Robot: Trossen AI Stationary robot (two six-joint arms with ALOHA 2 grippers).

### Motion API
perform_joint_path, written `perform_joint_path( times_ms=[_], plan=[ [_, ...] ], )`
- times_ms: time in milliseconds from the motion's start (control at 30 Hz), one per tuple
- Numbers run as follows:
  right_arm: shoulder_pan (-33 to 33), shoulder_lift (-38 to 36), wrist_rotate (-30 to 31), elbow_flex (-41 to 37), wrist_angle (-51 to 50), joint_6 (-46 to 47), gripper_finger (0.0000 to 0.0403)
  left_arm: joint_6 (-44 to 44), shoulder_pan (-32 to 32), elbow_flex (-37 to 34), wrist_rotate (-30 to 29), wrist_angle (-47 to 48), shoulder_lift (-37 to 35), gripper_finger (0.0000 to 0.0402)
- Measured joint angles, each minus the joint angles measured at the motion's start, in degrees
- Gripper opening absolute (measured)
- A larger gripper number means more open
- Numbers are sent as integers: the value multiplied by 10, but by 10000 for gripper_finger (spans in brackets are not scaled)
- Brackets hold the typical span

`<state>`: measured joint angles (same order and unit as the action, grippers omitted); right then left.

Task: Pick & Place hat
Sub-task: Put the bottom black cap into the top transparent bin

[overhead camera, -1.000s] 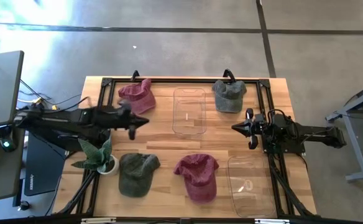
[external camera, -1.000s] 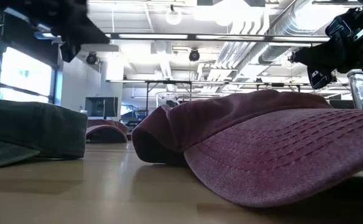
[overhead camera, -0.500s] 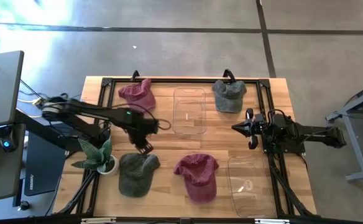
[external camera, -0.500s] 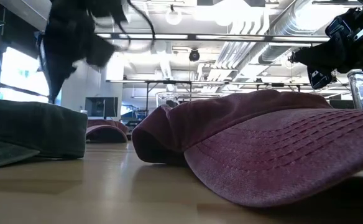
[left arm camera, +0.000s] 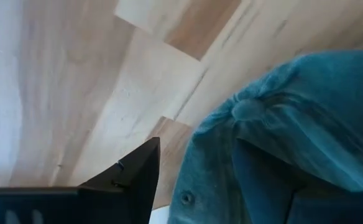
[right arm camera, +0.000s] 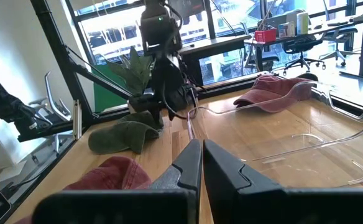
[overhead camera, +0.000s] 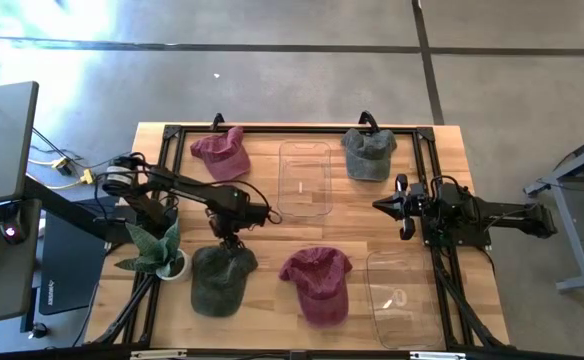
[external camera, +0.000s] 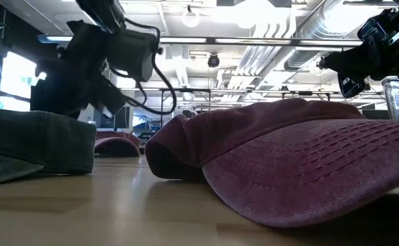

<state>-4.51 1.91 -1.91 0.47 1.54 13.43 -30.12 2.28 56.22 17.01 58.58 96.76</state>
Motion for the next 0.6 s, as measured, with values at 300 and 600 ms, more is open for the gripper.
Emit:
perform_joint_path(
  times_ms=[300,600],
  plan=[
    [0,0,0,0,0,0,12,3,58,-68,9,-53,-1,159],
    [0,0,0,0,0,0,12,72,82,-82,-29,-72,-2,42]
  ],
)
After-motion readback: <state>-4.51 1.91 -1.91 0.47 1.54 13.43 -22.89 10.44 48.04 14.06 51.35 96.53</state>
